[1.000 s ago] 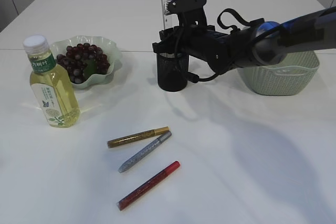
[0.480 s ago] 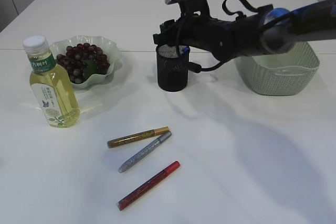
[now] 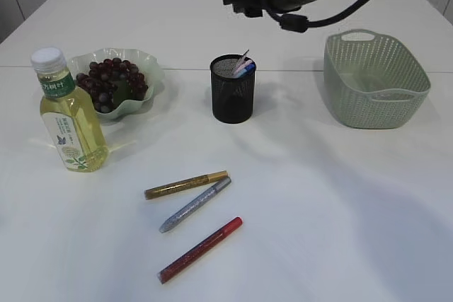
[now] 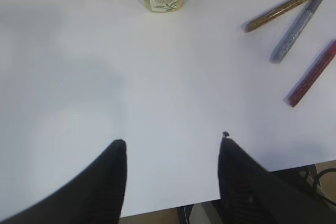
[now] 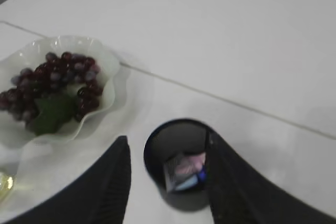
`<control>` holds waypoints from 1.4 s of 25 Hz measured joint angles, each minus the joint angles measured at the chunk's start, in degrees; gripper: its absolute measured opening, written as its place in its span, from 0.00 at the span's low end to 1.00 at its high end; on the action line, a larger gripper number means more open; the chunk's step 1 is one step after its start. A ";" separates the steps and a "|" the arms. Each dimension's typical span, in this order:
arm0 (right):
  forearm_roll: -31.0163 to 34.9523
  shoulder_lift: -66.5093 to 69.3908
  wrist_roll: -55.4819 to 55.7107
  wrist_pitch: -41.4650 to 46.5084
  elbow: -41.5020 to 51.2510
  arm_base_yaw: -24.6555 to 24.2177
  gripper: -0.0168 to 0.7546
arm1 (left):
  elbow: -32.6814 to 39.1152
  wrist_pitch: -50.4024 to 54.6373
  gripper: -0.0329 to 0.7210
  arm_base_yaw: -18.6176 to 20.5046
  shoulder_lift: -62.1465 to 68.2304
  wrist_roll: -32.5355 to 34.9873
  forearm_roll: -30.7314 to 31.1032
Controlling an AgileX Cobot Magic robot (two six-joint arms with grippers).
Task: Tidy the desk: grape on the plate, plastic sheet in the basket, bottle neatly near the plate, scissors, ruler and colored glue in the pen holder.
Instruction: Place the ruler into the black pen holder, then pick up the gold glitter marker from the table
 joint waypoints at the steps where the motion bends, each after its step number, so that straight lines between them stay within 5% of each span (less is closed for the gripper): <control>1: 0.76 -1.35 0.00 4.24 0.00 0.00 0.51 | 0.00 -0.27 0.59 0.00 0.00 0.52 0.00; 16: 10.84 -11.82 5.01 52.93 -1.45 0.00 0.52 | 0.00 -6.05 0.59 -1.64 3.99 14.21 -5.90; 26: 10.60 -12.39 7.73 55.71 -1.57 0.00 0.52 | 0.00 -12.40 0.59 -9.68 13.39 21.24 -6.34; 35: 10.10 -16.36 7.96 55.84 1.21 0.00 0.52 | -8.02 -9.88 0.59 -11.53 27.94 22.20 -5.71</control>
